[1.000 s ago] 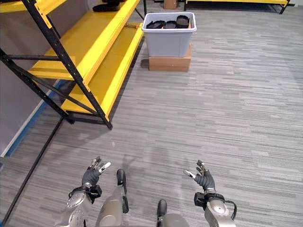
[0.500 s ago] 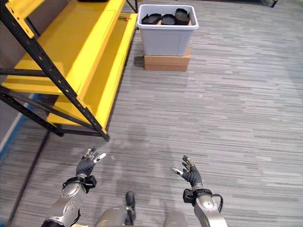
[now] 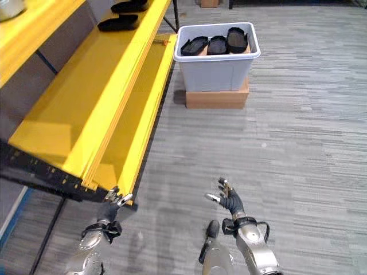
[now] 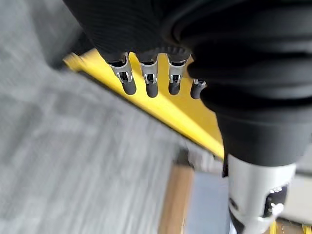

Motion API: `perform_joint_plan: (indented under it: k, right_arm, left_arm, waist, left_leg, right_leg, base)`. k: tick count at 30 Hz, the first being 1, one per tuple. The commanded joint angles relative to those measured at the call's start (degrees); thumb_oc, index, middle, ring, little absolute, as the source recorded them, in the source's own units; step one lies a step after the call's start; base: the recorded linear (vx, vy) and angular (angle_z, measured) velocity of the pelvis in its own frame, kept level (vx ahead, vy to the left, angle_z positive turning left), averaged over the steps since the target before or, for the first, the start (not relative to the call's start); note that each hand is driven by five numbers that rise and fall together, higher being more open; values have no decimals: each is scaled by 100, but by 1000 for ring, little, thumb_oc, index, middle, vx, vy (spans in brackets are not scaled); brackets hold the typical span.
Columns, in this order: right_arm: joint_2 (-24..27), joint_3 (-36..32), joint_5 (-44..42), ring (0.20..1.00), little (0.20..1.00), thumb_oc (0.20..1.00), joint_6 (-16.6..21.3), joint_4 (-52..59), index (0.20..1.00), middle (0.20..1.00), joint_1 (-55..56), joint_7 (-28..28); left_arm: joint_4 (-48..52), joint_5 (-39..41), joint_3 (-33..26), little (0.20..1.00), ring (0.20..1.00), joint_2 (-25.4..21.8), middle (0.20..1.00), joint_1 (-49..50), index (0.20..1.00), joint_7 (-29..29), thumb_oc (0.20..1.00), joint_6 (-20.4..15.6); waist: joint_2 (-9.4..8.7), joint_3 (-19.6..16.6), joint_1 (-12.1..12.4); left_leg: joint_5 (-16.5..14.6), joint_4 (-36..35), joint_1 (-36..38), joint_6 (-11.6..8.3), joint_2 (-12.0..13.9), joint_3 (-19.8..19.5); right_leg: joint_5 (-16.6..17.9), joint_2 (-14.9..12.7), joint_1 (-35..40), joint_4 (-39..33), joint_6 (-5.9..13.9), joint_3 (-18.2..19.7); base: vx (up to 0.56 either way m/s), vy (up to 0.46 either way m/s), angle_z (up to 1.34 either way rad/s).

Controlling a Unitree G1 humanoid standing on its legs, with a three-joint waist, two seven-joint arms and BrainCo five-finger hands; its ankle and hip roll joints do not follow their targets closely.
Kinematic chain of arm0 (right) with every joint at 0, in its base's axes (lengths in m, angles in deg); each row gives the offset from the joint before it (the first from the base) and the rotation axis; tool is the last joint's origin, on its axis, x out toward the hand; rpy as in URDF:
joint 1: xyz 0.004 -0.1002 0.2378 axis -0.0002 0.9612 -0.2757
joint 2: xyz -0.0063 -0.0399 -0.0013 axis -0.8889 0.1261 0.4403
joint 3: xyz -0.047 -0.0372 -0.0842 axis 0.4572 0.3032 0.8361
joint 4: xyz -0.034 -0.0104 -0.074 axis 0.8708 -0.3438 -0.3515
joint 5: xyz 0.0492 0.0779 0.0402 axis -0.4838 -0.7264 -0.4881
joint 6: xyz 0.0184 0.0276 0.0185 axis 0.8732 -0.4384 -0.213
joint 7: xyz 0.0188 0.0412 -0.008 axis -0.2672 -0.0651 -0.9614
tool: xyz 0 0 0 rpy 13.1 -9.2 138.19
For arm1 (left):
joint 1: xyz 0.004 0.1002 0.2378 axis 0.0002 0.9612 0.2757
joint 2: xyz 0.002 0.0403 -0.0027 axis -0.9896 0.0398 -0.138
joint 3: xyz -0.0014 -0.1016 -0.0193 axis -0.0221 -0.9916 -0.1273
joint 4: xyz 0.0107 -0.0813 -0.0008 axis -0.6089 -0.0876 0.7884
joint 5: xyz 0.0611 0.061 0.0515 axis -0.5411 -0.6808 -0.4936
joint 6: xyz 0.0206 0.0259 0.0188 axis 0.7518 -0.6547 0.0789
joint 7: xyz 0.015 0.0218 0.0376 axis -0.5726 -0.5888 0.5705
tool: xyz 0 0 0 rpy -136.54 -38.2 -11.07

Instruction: Move parts from the plastic box to the shelf.

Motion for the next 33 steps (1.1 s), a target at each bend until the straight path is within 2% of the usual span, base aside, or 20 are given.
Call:
perform_joint_plan:
  k: [1, 2, 5, 8, 9, 10, 11, 12, 13, 15, 16, 20, 22, 26, 27, 29, 30, 31, 32, 33]
  right_arm:
    - [48, -93, -80, 1000, 1000, 1000, 186, 247, 1000, 1000, 410, 56]
    - [81, -124, -92, 1000, 1000, 1000, 191, 264, 1000, 1000, 425, 68]
    - [157, -254, -51, 1000, 1000, 1000, 193, 271, 1000, 1000, 520, 134]
    - [176, -350, -46, 1000, 1000, 1000, 190, 236, 1000, 1000, 548, 241]
    - [143, -407, -74, 1000, 1000, 1000, 210, 201, 1000, 1000, 598, 281]
    - [142, -408, -74, 1000, 1000, 1000, 211, 201, 1000, 1000, 602, 281]
    - [125, -422, -91, 1000, 1000, 1000, 224, 189, 1000, 1000, 626, 299]
    - [105, -435, -79, 1000, 1000, 1000, 240, 178, 1000, 1000, 642, 308]
    - [118, -416, -16, 1000, 1000, 1000, 282, 133, 1000, 1000, 677, 318]
    - [122, -392, 4, 1000, 1000, 1000, 282, 81, 1000, 1000, 671, 317]
    - [147, -348, 63, 1000, 1000, 1000, 251, 31, 1000, 1000, 649, 299]
    - [124, -245, 116, 1000, 1000, 1000, 224, 18, 1000, 1000, 664, 140]
    - [48, -204, 88, 1000, 1000, 1000, 175, 41, 1000, 1000, 653, 136]
    - [-193, -81, -59, 1000, 1000, 1000, 148, 47, 1000, 1000, 632, 90]
    - [-195, -81, -58, 1000, 1000, 1000, 149, 46, 1000, 1000, 631, 90]
    - [-239, -4, -31, 1000, 1000, 1000, 113, 62, 1000, 1000, 573, 63]
    - [-260, 52, -29, 1000, 1000, 1000, 115, 106, 1000, 1000, 575, 44]
    - [-261, 49, -31, 1000, 1000, 1000, 114, 104, 1000, 1000, 582, 44]
    - [-299, 80, -10, 1000, 1000, 1000, 106, 133, 1000, 1000, 579, 33]
    - [-298, 84, -9, 1000, 1000, 1000, 106, 136, 1000, 1000, 569, 34]
  left_arm:
    - [302, 187, -57, 1000, 1000, -298, 1000, -84, 1000, 17, 1000, -247]
    - [317, 218, -58, 1000, 1000, -291, 1000, -68, 1000, 16, 1000, -255]
    - [377, 288, -51, 1000, 1000, -260, 1000, 4, 1000, 36, 1000, -225]
    - [372, 266, -8, 1000, 1000, -240, 1000, 19, 1000, 35, 1000, -195]
    - [359, 264, 13, 1000, 1000, -257, 1000, 60, 1000, 40, 1000, -190]
    - [360, 264, 16, 1000, 1000, -259, 1000, 63, 1000, 39, 1000, -190]
    - [370, 249, 39, 1000, 1000, -266, 1000, 77, 1000, 24, 1000, -182]
    - [360, 217, 32, 1000, 1000, -267, 1000, 81, 1000, 31, 1000, -176]
    - [345, 140, 42, 1000, 1000, -258, 1000, 105, 1000, 34, 1000, -183]
    - [331, 133, 20, 1000, 1000, -251, 1000, 117, 1000, 25, 1000, -182]
    - [328, 163, -39, 1000, 1000, -251, 1000, 137, 1000, 13, 1000, -190]
    - [375, 241, -134, 1000, 1000, -237, 1000, 212, 1000, -7, 1000, -242]
    - [400, 265, -135, 1000, 1000, -299, 1000, 166, 1000, -48, 1000, -254]
    - [415, 305, -79, 1000, 1000, -453, 1000, 51, 1000, -120, 1000, -262]
    - [414, 305, -79, 1000, 1000, -455, 1000, 50, 1000, -120, 1000, -262]
    - [486, 296, 18, 1000, 1000, -592, 1000, -52, 1000, -148, 1000, -183]
    - [542, 228, 68, 1000, 1000, -678, 1000, -91, 1000, -131, 1000, -172]
    - [540, 227, 75, 1000, 1000, -679, 1000, -87, 1000, -131, 1000, -171]
    - [600, 123, 99, 1000, 1000, -770, 1000, -124, 1000, -101, 1000, -149]
    - [603, 123, 89, 1000, 1000, -769, 1000, -128, 1000, -101, 1000, -148]
  waist:
    - [-27, -19, -107]
    - [-55, -24, -95]
    - [-169, 54, -15]
    - [-276, 192, 143]
    - [-310, 203, 175]
    - [-313, 207, 176]
    - [-322, 223, 192]
    - [-263, 233, 221]
    - [-191, 237, 304]
    - [-178, 219, 324]
    - [-162, 187, 396]
    - [-140, 19, 480]
    - [-238, -60, 521]
    - [-472, -139, 536]
    - [-475, -143, 539]
    - [-544, -119, 514]
    - [-451, -10, 378]
    - [-509, -14, 368]
    - [-338, 121, 208]
    - [-301, 134, 227]
  left_leg:
    - [1038, -391, -526, 5, 395, -338]
    - [1182, -2, -683, -3, 443, -424]
    - [1433, 1072, -1185, -16, 533, -252]
    - [1009, 949, -1983, 167, 53, -353]
    - [842, 483, -2187, 153, 80, -340]
    - [838, 478, -2174, 154, 76, -339]
    - [946, 27, -2267, 136, 82, -272]
    - [1361, -576, -2367, 139, 101, -194]
    - [1863, -1466, -2512, 9, 132, -254]
    - [1950, -1726, -2603, -50, 166, -216]
    - [2069, -1727, -2643, -136, 234, -352]
    - [2125, -1727, -2426, -115, 315, -290]
    - [2027, -1691, -2275, 18, 239, -155]
    - [1409, -1028, -2395, 380, -46, -52]
    - [1402, -1019, -2402, 382, -47, -49]
    - [1009, -792, -2419, 685, -379, -24]
    - [913, -983, -2136, 879, -550, -31]
    - [822, -994, -2080, 845, -634, -75]
    - [721, -1336, -1626, 954, -671, -77]
    - [812, -1328, -1678, 986, -606, -11]
  right_leg:
    - [267, -277, 322, -557, 1229, 218]
    - [191, -196, 420, -624, 1141, 228]
    - [-64, -25, 823, -857, 906, 173]
    - [-151, 58, 1196, -1114, 902, 230]
    - [-297, 135, 1423, -1208, 976, 272]
    - [-303, 131, 1434, -1208, 979, 271]
    - [-343, 130, 1509, -1193, 992, 252]
    - [-292, 187, 1534, -1213, 992, 188]
    - [-422, 294, 1722, -1214, 999, 212]
    - [-503, 320, 1824, -1200, 1016, 216]
    - [-606, 360, 1973, -1155, 1024, 351]
    - [-794, 365, 2277, -1161, 1114, 585]
    - [-885, 169, 2444, -1100, 1193, 625]
    - [-852, -295, 2443, -743, 1367, 718]
    - [-855, -299, 2437, -739, 1369, 721]
    - [-146, -597, 1858, 514, 1515, 940]
    - [494, -689, 1306, 1628, 1524, 1091]
    - [399, -760, 1335, 1684, 1583, 1129]
    - [412, -707, 738, 2438, 1561, 1181]
    - [490, -662, 683, 2427, 1495, 1154]
  base:
    - [214, -382, -23]
    - [228, -425, -23]
    - [168, -302, 9]
    - [192, -156, -6]
    - [267, -97, -26]
    - [315, -49, -27]
    - [131, 41, -9]
    - [354, 88, -11]
    - [264, 81, -16]
    - [365, 89, -38]
    - [357, 98, -43]
    - [367, 138, -59]
    - [437, 167, -80]
    - [323, 156, -10]
    - [248, 180, 16]
    - [292, 296, 9]
    - [253, 266, 14]
    - [354, 360, 22]
    - [157, 168, 34]
    - [285, 223, 28]
